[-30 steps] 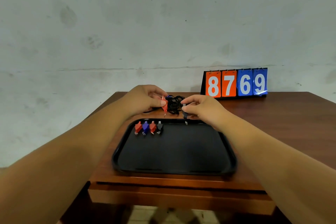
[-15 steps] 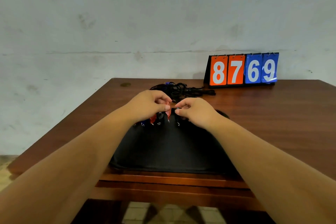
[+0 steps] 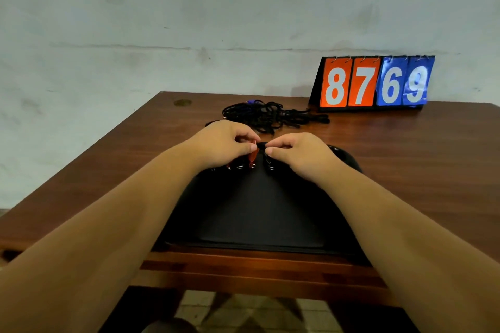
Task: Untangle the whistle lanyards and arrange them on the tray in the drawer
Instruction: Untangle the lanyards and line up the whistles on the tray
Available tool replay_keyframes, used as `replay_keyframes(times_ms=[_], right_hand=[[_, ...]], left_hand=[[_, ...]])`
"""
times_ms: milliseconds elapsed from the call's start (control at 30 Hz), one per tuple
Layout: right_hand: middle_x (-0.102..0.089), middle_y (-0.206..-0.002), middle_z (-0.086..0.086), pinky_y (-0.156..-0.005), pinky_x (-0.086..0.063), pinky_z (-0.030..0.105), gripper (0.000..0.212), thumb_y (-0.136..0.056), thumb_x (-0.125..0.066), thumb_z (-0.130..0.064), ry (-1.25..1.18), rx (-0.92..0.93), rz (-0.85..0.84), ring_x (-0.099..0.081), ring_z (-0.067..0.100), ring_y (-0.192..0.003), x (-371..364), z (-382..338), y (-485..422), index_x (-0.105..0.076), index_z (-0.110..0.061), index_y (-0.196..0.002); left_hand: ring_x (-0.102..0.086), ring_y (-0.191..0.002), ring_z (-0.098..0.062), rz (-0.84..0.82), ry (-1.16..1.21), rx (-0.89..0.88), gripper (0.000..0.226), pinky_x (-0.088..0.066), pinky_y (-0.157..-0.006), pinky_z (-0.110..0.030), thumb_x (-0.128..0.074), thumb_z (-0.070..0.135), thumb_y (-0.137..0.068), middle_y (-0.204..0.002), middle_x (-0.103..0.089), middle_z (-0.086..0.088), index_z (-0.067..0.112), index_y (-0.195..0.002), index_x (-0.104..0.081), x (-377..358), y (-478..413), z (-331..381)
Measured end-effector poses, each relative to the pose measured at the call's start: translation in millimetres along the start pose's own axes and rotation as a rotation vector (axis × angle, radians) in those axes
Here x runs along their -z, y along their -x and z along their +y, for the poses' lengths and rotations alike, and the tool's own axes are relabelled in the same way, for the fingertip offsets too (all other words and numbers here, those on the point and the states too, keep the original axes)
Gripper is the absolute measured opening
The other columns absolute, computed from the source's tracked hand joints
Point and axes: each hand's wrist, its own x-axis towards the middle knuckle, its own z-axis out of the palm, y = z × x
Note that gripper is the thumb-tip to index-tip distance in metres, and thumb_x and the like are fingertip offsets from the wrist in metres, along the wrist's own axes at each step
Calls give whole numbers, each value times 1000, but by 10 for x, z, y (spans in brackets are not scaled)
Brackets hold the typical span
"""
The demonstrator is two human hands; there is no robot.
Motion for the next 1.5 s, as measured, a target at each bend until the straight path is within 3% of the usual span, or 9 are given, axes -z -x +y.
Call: replay_keyframes(times_ms=[200,367,500,667,800,1067,1233,1333,1500], right_hand=[[-76,-116,-15,-75,-40,10,27,-100,-74,-41,-6,-1,6,-62,-7,-97,-16,6,-16,-80,-31,-124],[-76,-116,-16,-90,-50,23,23,-104,-66,-40,-16,-10,16,-66,1,-103,-15,-5,-23,-81,-34,-121],[-71,-117,-18,-76,-37,9,25,-104,-67,-33,7,-9,-12,-61,-3,-103,-9,11,-40,-80,-33,-125],[-72,-114,-18,-72,-38,8,25,-103,-69,-34,0,-10,-3,-60,-10,-94,-21,34,-55,-79,-33,-126],[-73,-116,-17,-72,-37,7,27,-104,-69,-36,23,1,3,-60,-10,-95,-22,28,-56,-78,-33,-129],[-67,-115,-20,-74,-35,8,26,-106,-66,-35,47,6,-14,-58,-7,-96,-7,11,-38,-76,-34,-130],[-71,-115,-19,-72,-37,10,26,-107,-65,-36,30,-8,-14,-59,-8,-94,-1,3,-32,-76,-36,-129],[-74,-112,-16,-77,-45,16,26,-109,-60,-37,-1,-23,8,-65,1,-98,10,-9,-5,-76,-35,-129],[-77,-103,-11,-85,-56,27,25,-111,-54,-36,-48,-45,11,-71,11,-96,10,-30,26,-77,-34,-119]], left_hand=[[-66,-108,-1,19,21,-6,21,-50,-96,-25,-69,38,-104,-116,-74,20,39,-122,-78,-52,-4,-41],[-65,-103,7,19,60,21,20,-45,-85,-16,-67,40,-105,-113,-73,26,42,-120,-79,-81,-9,-51],[-68,-83,10,17,92,40,17,-48,-76,-18,-71,42,-102,-104,-76,25,43,-115,-82,-95,-11,-65],[-69,-95,5,32,82,39,18,-48,-83,-19,-75,40,-99,-106,-76,24,41,-115,-82,-87,-8,-51],[-73,-82,-3,42,68,57,14,-51,-73,-17,-73,38,-100,-98,-77,21,42,-110,-82,-100,7,-9],[-73,-74,-11,152,32,83,23,-56,-69,-24,-61,29,-103,-93,-75,21,40,-105,-81,-73,21,52],[-76,-88,-19,183,44,89,26,-61,-80,-32,-59,29,-105,-99,-78,18,42,-105,-81,-29,34,43],[-72,-80,-11,200,89,110,26,-54,-73,-26,-59,28,-105,-101,-79,17,43,-102,-80,24,38,43],[-65,-99,2,247,165,131,25,-44,-87,-24,-60,26,-104,-110,-77,21,39,-104,-81,194,100,62]])
